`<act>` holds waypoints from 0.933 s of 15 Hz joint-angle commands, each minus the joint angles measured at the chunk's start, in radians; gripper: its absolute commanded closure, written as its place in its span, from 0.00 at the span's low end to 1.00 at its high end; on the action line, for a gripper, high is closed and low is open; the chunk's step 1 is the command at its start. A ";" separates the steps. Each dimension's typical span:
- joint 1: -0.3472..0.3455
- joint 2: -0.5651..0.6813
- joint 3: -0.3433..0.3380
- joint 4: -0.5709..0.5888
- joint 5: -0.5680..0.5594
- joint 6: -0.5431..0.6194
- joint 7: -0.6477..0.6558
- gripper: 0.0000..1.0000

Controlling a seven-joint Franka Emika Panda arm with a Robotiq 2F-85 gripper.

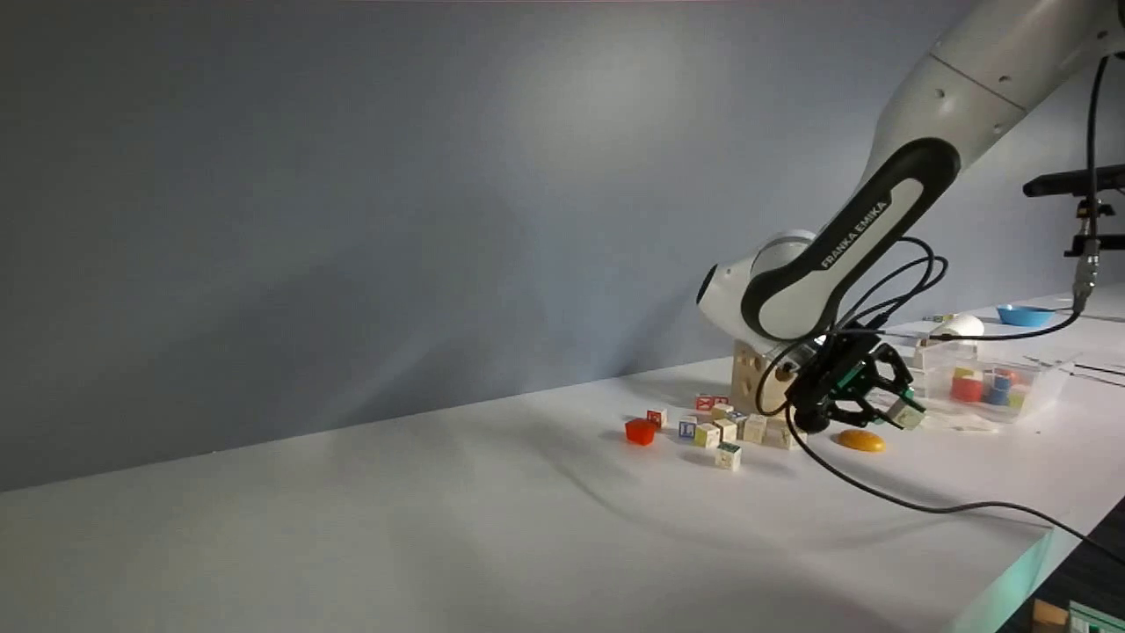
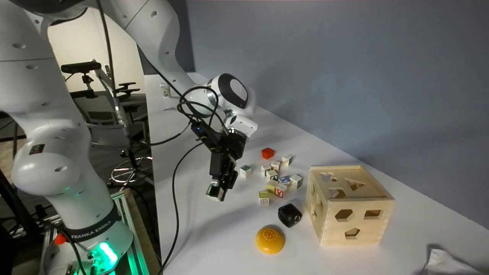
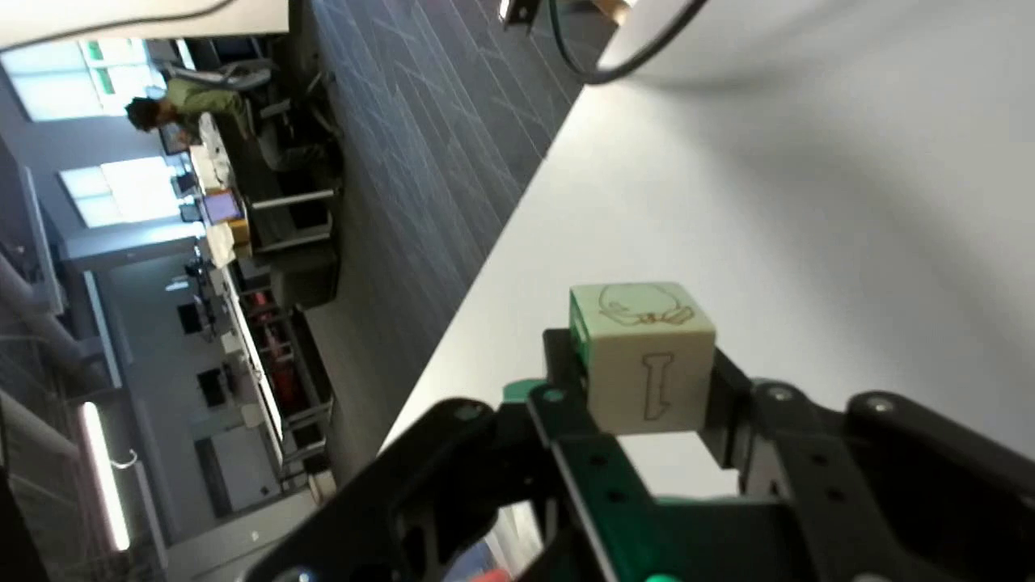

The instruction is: Turn the frontmost cube on its side

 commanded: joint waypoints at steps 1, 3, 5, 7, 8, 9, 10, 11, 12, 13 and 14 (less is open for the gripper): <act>0.010 0.096 -0.022 0.025 -0.094 0.131 0.039 0.89; 0.007 0.127 -0.033 0.021 -0.116 0.210 0.051 0.89; 0.008 0.142 -0.043 0.011 -0.129 0.284 0.051 0.89; 0.012 0.149 -0.048 0.004 -0.140 0.341 0.045 0.89; 0.015 0.150 -0.049 0.001 -0.148 0.362 0.044 0.89; 0.017 0.150 -0.050 -0.002 -0.149 0.379 0.044 0.89; 0.019 0.150 -0.050 -0.005 -0.152 0.394 0.041 0.51; 0.021 0.150 -0.050 -0.006 -0.156 0.397 0.042 0.51; 0.022 0.149 -0.050 -0.008 -0.160 0.403 0.040 0.51; 0.022 0.146 -0.049 -0.011 -0.165 0.406 0.038 0.50; 0.022 0.147 -0.049 -0.012 -0.168 0.412 0.039 0.53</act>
